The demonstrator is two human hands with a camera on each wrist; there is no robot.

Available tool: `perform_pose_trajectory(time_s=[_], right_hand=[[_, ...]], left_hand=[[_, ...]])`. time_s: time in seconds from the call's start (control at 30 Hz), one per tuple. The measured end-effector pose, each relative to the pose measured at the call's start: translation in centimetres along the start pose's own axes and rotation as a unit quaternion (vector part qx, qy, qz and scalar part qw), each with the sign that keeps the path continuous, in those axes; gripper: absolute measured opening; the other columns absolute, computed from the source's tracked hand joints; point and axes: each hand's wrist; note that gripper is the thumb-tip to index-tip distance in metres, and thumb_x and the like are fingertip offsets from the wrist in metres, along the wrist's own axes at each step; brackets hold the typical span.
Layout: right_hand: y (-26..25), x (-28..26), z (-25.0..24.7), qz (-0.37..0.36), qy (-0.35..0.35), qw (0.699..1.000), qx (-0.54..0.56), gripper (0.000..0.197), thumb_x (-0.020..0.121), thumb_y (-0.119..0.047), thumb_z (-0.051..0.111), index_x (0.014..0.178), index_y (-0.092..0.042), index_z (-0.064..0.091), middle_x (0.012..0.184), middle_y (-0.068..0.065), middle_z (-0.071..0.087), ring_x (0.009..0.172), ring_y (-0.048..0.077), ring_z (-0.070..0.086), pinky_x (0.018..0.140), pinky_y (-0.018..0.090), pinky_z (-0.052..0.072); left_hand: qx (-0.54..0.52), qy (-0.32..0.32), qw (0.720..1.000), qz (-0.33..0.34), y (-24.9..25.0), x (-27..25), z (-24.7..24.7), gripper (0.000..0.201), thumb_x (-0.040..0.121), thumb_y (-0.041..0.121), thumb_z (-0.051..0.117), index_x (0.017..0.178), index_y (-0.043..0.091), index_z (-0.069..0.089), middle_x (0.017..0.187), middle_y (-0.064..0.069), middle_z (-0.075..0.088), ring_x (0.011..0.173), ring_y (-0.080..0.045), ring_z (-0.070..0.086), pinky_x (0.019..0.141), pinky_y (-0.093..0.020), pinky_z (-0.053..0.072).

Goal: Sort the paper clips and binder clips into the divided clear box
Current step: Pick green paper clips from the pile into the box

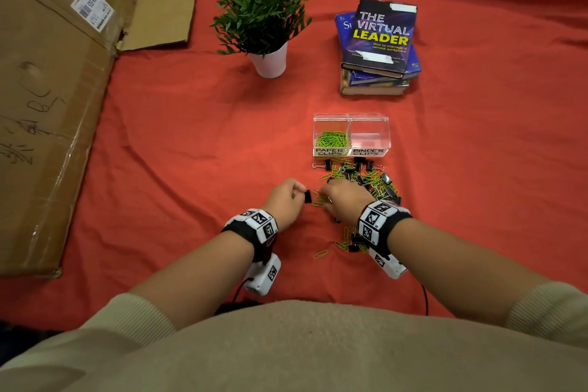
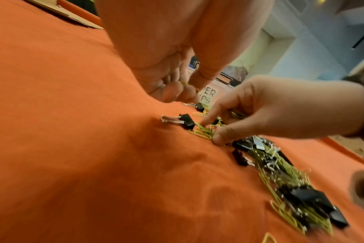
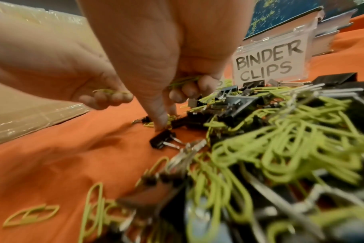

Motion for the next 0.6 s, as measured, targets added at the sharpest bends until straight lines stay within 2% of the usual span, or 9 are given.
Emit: perform_pose_trajectory(time_s=[0.07, 0.2, 0.27, 0.33, 0.4, 0.5, 0.6], right_hand=[[-0.1, -0.4, 0.4, -0.009, 0.013, 1.0, -0.017, 0.029, 0.092, -0.022, 0.05, 0.114, -0.005, 0.058, 0.114, 0.011, 0.056, 0.111, 0.03, 0.053, 0.085, 0.041, 0.048], [-0.5, -0.7, 1.4, 0.005, 0.017, 1.0, 0.004, 0.025, 0.093, -0.017, 0.044, 0.109, 0.001, 0.054, 0.115, 0.015, 0.054, 0.112, 0.033, 0.05, 0.086, 0.043, 0.048], [-0.5, -0.9, 1.5, 0.021, 0.019, 0.999, 0.046, 0.023, 0.091, -0.016, 0.047, 0.104, 0.001, 0.055, 0.111, 0.016, 0.054, 0.107, 0.033, 0.052, 0.085, 0.042, 0.049], [-0.2, -1.1, 1.2, 0.034, 0.024, 0.994, 0.102, 0.014, 0.09, -0.016, 0.049, 0.091, -0.003, 0.054, 0.096, 0.013, 0.055, 0.094, 0.031, 0.056, 0.077, 0.037, 0.047], [0.4, -1.5, 0.4, 0.058, 0.024, 0.982, 0.177, 0.014, 0.091, -0.018, 0.05, 0.08, -0.009, 0.05, 0.078, 0.007, 0.054, 0.074, 0.026, 0.057, 0.065, 0.032, 0.043], [2.0, -2.3, -1.5, 0.105, -0.004, 0.948, 0.302, 0.017, 0.092, -0.022, 0.052, 0.078, -0.014, 0.056, 0.066, -0.003, 0.057, 0.055, 0.013, 0.05, 0.05, 0.023, 0.039], [3.5, -3.2, -3.6, 0.121, -0.025, 0.893, 0.433, 0.02, 0.093, -0.018, 0.052, 0.076, -0.011, 0.062, 0.068, 0.002, 0.062, 0.054, 0.013, 0.05, 0.051, 0.021, 0.04]], left_hand=[[-0.026, -0.017, 0.999, -0.003, 0.4, 0.7, -0.2, 0.023, 0.093, 0.007, 0.042, 0.098, 0.015, 0.063, 0.071, 0.004, 0.055, 0.055, -0.011, 0.046, 0.052, -0.024, 0.036], [-0.07, -0.06, 0.995, -0.029, 1.2, 1.4, 0.0, 0.034, 0.093, 0.003, 0.033, 0.072, 0.021, 0.054, 0.067, 0.002, 0.051, 0.053, -0.013, 0.048, 0.05, -0.023, 0.036], [-0.06, -0.067, 0.995, -0.029, 1.6, 1.6, 0.3, 0.03, 0.093, 0.007, 0.036, 0.071, 0.02, 0.052, 0.069, 0.0, 0.053, 0.058, -0.017, 0.049, 0.056, -0.027, 0.04], [0.022, -0.063, 0.998, -0.001, 1.8, 1.6, 0.7, 0.018, 0.092, 0.013, 0.044, 0.078, 0.016, 0.054, 0.075, -0.005, 0.059, 0.068, -0.022, 0.052, 0.067, -0.031, 0.044], [0.112, -0.07, 0.99, 0.04, 1.9, 1.4, 1.0, 0.004, 0.088, 0.014, 0.051, 0.088, 0.014, 0.056, 0.083, -0.007, 0.06, 0.076, -0.024, 0.054, 0.072, -0.03, 0.042], [0.245, -0.103, 0.956, 0.126, 1.2, 1.7, 1.8, 0.016, 0.084, 0.013, 0.056, 0.1, 0.008, 0.057, 0.103, -0.012, 0.06, 0.097, -0.029, 0.056, 0.084, -0.033, 0.043], [0.335, -0.109, 0.923, 0.152, 0.8, 1.9, 2.2, 0.019, 0.088, 0.015, 0.055, 0.105, 0.007, 0.055, 0.111, -0.014, 0.056, 0.106, -0.033, 0.055, 0.09, -0.041, 0.044]])
Point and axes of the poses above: each hand's wrist, its own x-axis towards the middle knuckle, its own z-axis out of the palm, y = z × x
